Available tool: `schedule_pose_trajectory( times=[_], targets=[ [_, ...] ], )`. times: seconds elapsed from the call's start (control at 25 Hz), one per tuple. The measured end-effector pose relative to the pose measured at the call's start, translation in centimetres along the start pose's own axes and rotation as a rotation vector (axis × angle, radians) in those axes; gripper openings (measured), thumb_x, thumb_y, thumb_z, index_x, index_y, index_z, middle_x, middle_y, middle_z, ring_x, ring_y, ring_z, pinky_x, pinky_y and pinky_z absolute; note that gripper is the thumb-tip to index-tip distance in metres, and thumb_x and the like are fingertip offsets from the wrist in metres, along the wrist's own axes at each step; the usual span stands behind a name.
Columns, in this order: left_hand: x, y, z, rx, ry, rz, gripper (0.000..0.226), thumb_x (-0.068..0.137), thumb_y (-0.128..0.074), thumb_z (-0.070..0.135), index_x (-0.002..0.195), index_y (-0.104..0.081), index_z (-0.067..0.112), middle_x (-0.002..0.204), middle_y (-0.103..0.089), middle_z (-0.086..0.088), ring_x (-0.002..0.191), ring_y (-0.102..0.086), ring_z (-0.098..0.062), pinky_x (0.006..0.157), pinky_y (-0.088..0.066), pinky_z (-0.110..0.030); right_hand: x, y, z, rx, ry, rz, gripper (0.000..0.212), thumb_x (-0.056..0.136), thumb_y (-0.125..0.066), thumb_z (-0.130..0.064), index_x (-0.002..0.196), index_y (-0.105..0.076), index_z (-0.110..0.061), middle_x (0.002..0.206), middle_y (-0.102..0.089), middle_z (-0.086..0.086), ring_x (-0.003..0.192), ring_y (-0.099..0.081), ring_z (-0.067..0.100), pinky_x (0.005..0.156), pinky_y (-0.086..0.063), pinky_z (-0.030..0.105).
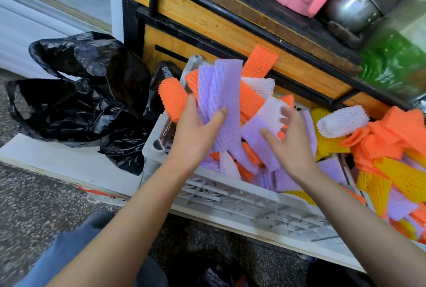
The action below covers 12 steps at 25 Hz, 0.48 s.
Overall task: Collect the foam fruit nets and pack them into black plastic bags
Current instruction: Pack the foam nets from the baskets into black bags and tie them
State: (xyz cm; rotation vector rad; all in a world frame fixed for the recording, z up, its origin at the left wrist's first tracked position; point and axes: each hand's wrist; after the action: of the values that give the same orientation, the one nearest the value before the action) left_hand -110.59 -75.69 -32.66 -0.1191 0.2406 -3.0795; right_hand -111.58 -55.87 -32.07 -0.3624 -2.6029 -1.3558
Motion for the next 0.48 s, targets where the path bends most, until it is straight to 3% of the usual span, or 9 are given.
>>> schedule_pose_trajectory(
  times=[0.08,0.12,0.24,0.36,0.48],
  targets=[
    [0.1,0.1,0.1,0.027,-0.007,-0.01,0.015,0.092,-0.058,0.019,0.099,-0.045,0.022,0.086,-0.054,0.017,0.066,-0.053,0.019,0.058,-0.04,-0.002,1.7,0.1,2.8,-0.163,-0.075,-0.012,0.081,0.074,-0.073,-0.037,0.136,-0.037,0.001,0.135,-0.045,0.015,0.126,-0.043,0.03,0.105,-0.035,0.044],
    [0.1,0.1,0.1,0.043,-0.018,-0.015,0.016,0.092,-0.058,0.018,0.1,-0.045,0.019,0.084,-0.053,0.016,0.065,-0.052,0.02,0.057,-0.039,-0.002,2.2,-0.2,3.8,-0.172,-0.114,-0.037,0.085,0.073,-0.074,-0.038,0.137,-0.035,0.002,0.137,-0.044,0.017,0.127,-0.042,0.032,0.106,-0.035,0.043],
    [0.5,0.3,-0.1,0.074,-0.022,-0.026,0.017,0.091,-0.06,0.019,0.099,-0.045,0.018,0.083,-0.052,0.017,0.063,-0.051,0.021,0.055,-0.039,-0.003,2.9,-1.7,4.7,-0.074,-0.225,-0.066,0.082,0.075,-0.077,-0.014,0.138,-0.027,0.004,0.133,-0.045,0.019,0.123,-0.046,0.033,0.1,-0.039,0.038],
    [0.9,0.5,-0.6,0.096,0.001,-0.035,0.018,0.09,-0.061,0.021,0.099,-0.045,0.019,0.085,-0.054,0.015,0.064,-0.052,0.017,0.056,-0.041,-0.004,3.2,-2.8,4.7,-0.14,-0.224,-0.091,0.066,0.077,-0.075,-0.012,0.129,-0.038,0.002,0.103,-0.056,0.01,0.103,-0.057,0.032,0.08,-0.04,0.03],
    [0.9,0.8,-0.9,0.169,-0.011,0.009,0.021,0.09,-0.061,0.022,0.097,-0.043,0.014,0.081,-0.051,0.01,0.066,-0.052,0.005,0.053,-0.039,-0.007,3.1,-2.3,3.6,-0.219,-0.131,-0.064,0.033,0.08,-0.073,-0.017,0.103,-0.057,0.0,0.098,-0.062,0.013,0.098,-0.058,0.032,0.072,-0.034,0.026]
  ],
)
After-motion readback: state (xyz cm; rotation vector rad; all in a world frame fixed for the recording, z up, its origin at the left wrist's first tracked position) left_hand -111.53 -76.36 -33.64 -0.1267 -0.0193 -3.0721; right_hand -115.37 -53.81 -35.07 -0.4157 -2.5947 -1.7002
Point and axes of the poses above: each hand's wrist, its own x-axis towards the middle knuckle, its own y-axis out of the back of the hand, z = x × y
